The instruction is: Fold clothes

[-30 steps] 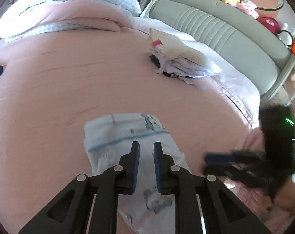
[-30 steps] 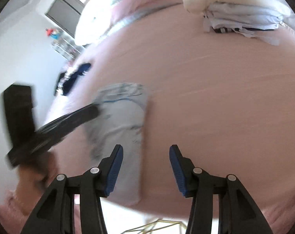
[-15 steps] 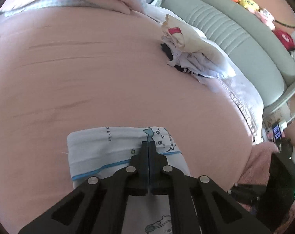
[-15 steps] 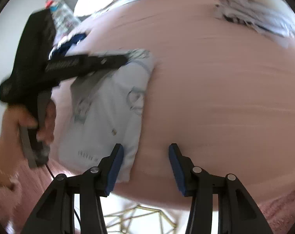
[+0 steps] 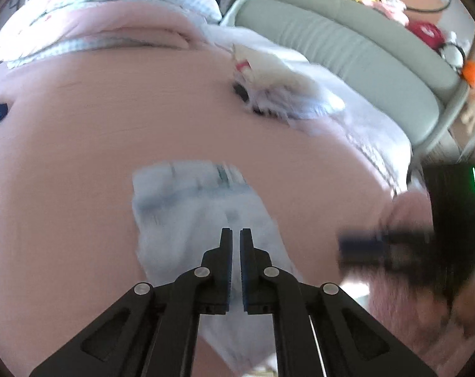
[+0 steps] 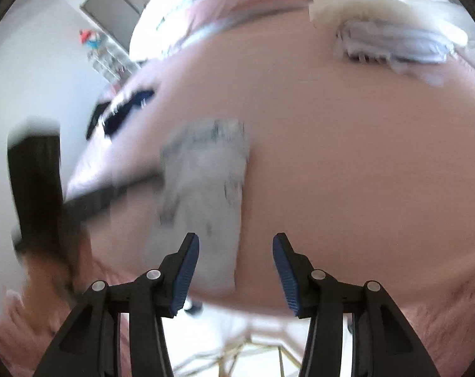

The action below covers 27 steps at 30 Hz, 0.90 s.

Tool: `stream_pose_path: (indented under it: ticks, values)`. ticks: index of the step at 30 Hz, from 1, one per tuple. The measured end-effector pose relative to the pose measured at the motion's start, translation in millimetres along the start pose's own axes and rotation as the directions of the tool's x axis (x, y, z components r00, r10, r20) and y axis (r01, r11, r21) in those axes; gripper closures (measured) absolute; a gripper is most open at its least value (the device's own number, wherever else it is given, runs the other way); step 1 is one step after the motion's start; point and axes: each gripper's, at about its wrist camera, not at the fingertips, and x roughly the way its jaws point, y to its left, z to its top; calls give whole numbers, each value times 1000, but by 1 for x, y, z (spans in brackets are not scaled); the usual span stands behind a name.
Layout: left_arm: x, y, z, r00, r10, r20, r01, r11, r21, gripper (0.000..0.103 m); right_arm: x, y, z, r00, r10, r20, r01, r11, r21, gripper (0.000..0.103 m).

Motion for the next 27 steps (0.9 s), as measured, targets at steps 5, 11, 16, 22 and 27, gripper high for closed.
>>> stream_pose_path:
  ticks: [5,11,16,22,27]
  values:
    - [19,6,-35,987,65,-146,-68,998,-14,99,43,5,15,986,-93,-140,74,989,-130,54]
    - [-6,19,-13,993,94,-73,-98,994,-55,88,35,1,-26,974,-63,-217,38,992,-121,50]
    - [14,-1,29,995,95,19,-96,990,100,44,22,-10,-14,996,-32,-87,31,999,-8,50]
    - [42,4,32,980,197,-36,-190,973,131,40,42,-1,-21,985,-83,-150,67,992,-106,51]
    - [20,12,27,984,176,38,-177,984,4,39,29,8,-47,972,-87,-217,45,980,-191,51]
